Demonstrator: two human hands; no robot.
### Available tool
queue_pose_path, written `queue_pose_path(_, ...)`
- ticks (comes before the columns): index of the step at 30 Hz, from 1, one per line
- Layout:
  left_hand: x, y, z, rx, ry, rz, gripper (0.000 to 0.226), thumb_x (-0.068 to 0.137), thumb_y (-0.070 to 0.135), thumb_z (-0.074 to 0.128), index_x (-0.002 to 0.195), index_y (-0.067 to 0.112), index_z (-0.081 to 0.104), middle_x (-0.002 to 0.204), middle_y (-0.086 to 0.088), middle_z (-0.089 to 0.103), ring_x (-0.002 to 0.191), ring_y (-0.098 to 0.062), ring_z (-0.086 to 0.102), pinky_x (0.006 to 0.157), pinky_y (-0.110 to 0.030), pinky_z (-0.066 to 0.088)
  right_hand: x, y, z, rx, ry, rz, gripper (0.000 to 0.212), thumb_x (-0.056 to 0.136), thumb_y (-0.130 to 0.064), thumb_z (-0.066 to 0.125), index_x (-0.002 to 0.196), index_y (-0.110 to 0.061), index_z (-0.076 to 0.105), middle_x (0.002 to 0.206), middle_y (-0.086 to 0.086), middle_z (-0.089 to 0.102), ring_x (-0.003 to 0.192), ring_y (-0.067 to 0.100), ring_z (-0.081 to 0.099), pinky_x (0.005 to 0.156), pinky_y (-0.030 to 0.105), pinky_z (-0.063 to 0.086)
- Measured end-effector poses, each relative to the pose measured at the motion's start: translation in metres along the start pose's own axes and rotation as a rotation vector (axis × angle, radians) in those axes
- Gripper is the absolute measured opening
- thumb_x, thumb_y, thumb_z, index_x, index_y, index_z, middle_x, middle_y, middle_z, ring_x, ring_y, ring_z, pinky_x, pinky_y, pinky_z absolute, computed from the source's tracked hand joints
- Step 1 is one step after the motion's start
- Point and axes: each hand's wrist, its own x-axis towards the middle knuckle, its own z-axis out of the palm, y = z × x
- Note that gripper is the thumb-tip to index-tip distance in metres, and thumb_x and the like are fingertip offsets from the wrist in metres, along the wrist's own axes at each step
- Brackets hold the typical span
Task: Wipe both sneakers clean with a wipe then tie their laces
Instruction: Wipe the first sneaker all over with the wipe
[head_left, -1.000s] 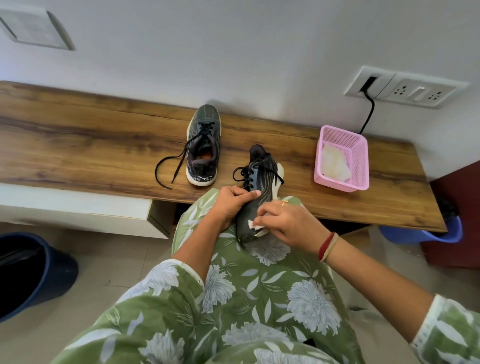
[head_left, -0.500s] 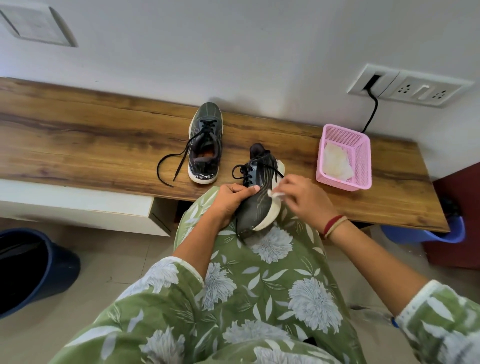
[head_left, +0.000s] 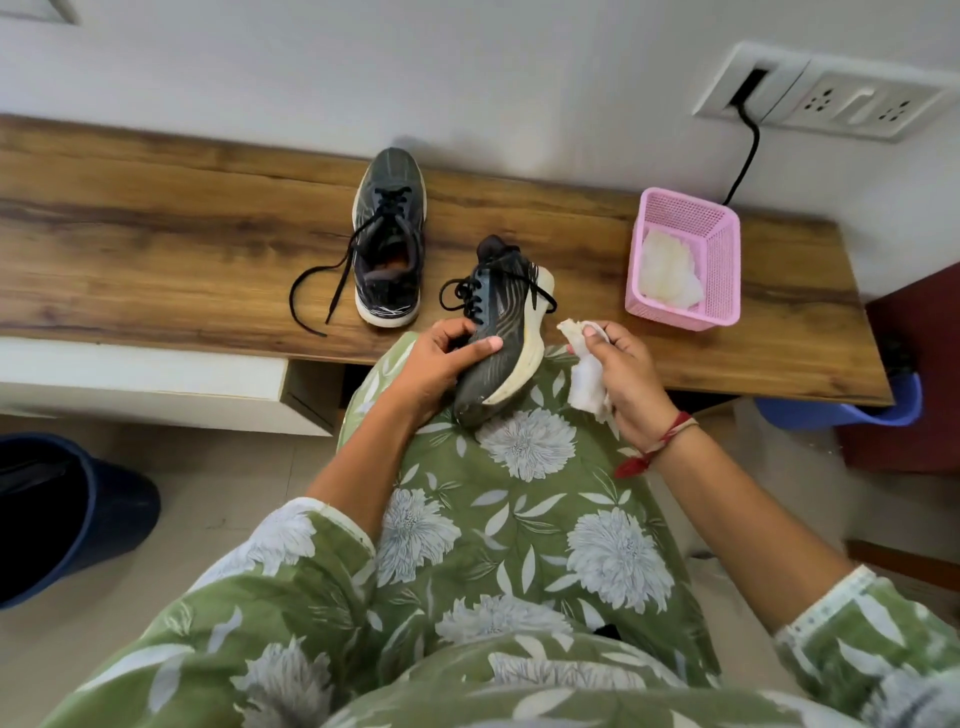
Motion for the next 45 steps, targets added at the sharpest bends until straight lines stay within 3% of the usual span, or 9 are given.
queue_pose_path(3, -0.006, -0.005, -0.005, 0.096, -0.119, -0.024, 0.068, 0.054, 0.042, 0.089, 0.112, 0.021, 0.06, 0.133, -0.021, 0.047, 0.12, -0.033, 0.052, 0.1, -0.043, 0.046, -0.002, 0.0, 0.006, 0.1, 0.021, 0.053, 0.018, 0.097, -0.016, 0.046, 0.091, -0.017, 0.062, 0.073, -0.005, 0.068, 0.064, 0.005, 0.061, 0.059, 0.019, 0.048)
queue_pose_path(7, -0.014, -0.001, -0.01, 0.004, -0.285, -0.048, 0.089, 0.054, 0.018, 0.079, 0.133, 0.01, 0.038, 0.126, -0.01, 0.056, 0.106, -0.015, 0.063, 0.083, -0.025, 0.052, -0.006, -0.004, 0.012, 0.095, -0.01, 0.047, 0.016, 0.097, -0.016, 0.047, 0.091, -0.016, 0.062, 0.086, 0.006, 0.064, 0.075, 0.014, 0.058, 0.064, 0.024, 0.048)
queue_pose_path(10, -0.016, -0.003, -0.012, 0.134, -0.342, -0.055, 0.109, 0.054, 0.022, 0.082, 0.145, 0.01, 0.023, 0.142, -0.006, 0.044, 0.124, -0.013, 0.051, 0.101, -0.028, 0.045, -0.008, -0.011, 0.015, 0.118, -0.045, 0.045, 0.016, 0.097, -0.015, 0.046, 0.092, -0.015, 0.061, 0.086, 0.01, 0.062, 0.068, 0.013, 0.058, 0.055, 0.022, 0.05)
queue_pose_path(15, -0.033, 0.003, 0.001, 0.198, -0.349, 0.014, 0.11, 0.059, 0.015, 0.084, 0.145, 0.027, 0.017, 0.144, 0.012, 0.036, 0.128, 0.0, 0.042, 0.104, -0.02, 0.04, -0.012, -0.03, 0.015, 0.187, -0.026, 0.04, 0.018, 0.096, -0.013, 0.046, 0.089, -0.016, 0.062, 0.082, 0.003, 0.065, 0.07, 0.011, 0.06, 0.067, 0.026, 0.049)
queue_pose_path(19, -0.042, 0.026, 0.008, 0.303, -0.38, 0.202, 0.127, 0.047, 0.041, 0.091, 0.144, 0.031, 0.009, 0.14, 0.03, 0.026, 0.132, 0.015, 0.027, 0.107, -0.01, 0.026, -0.016, -0.05, 0.009, 0.363, 0.008, 0.103, 0.017, 0.096, -0.011, 0.044, 0.095, -0.014, 0.061, 0.079, 0.002, 0.064, 0.067, 0.011, 0.059, 0.066, 0.028, 0.05)
queue_pose_path(24, -0.049, 0.053, 0.006, 0.442, -0.4, 0.391, 0.144, 0.047, 0.056, 0.085, 0.152, 0.01, -0.002, 0.158, 0.005, 0.007, 0.144, 0.002, 0.008, 0.116, -0.017, 0.01, -0.023, -0.068, -0.005, 0.511, 0.002, 0.128, 0.018, 0.097, -0.011, 0.042, 0.1, -0.015, 0.059, 0.073, -0.003, 0.068, 0.063, 0.005, 0.061, 0.05, 0.019, 0.049)
queue_pose_path(31, -0.042, 0.065, -0.001, 0.468, -0.489, 0.441, 0.135, 0.045, 0.055, 0.089, 0.146, 0.007, 0.013, 0.155, -0.01, 0.018, 0.146, -0.021, 0.017, 0.119, -0.047, 0.015, -0.028, -0.072, -0.01, 0.564, -0.009, 0.162, 0.019, 0.096, -0.012, 0.041, 0.104, -0.016, 0.059, 0.07, -0.005, 0.069, 0.061, 0.003, 0.062, 0.055, 0.02, 0.049)
queue_pose_path(39, 0.0, 0.076, -0.006, 0.026, -0.45, 0.151, 0.09, 0.063, 0.089, 0.044, 0.107, 0.011, 0.056, 0.094, -0.004, 0.064, 0.083, -0.014, 0.061, 0.076, -0.025, 0.048, -0.026, -0.055, -0.005, 0.586, -0.027, 0.197, 0.021, 0.097, -0.01, 0.04, 0.099, -0.013, 0.06, 0.075, 0.0, 0.068, 0.064, 0.008, 0.061, 0.054, 0.021, 0.053)
queue_pose_path(45, 0.039, 0.072, -0.003, 0.263, -0.401, 0.09, 0.071, 0.095, 0.056, 0.025, 0.108, -0.007, 0.053, 0.107, -0.017, 0.055, 0.097, -0.025, 0.051, 0.089, -0.029, 0.041, -0.012, -0.043, 0.0, 0.431, 0.049, 0.176, 0.016, 0.096, -0.013, 0.045, 0.098, -0.013, 0.06, 0.085, 0.005, 0.063, 0.068, 0.013, 0.057, 0.056, 0.025, 0.051)
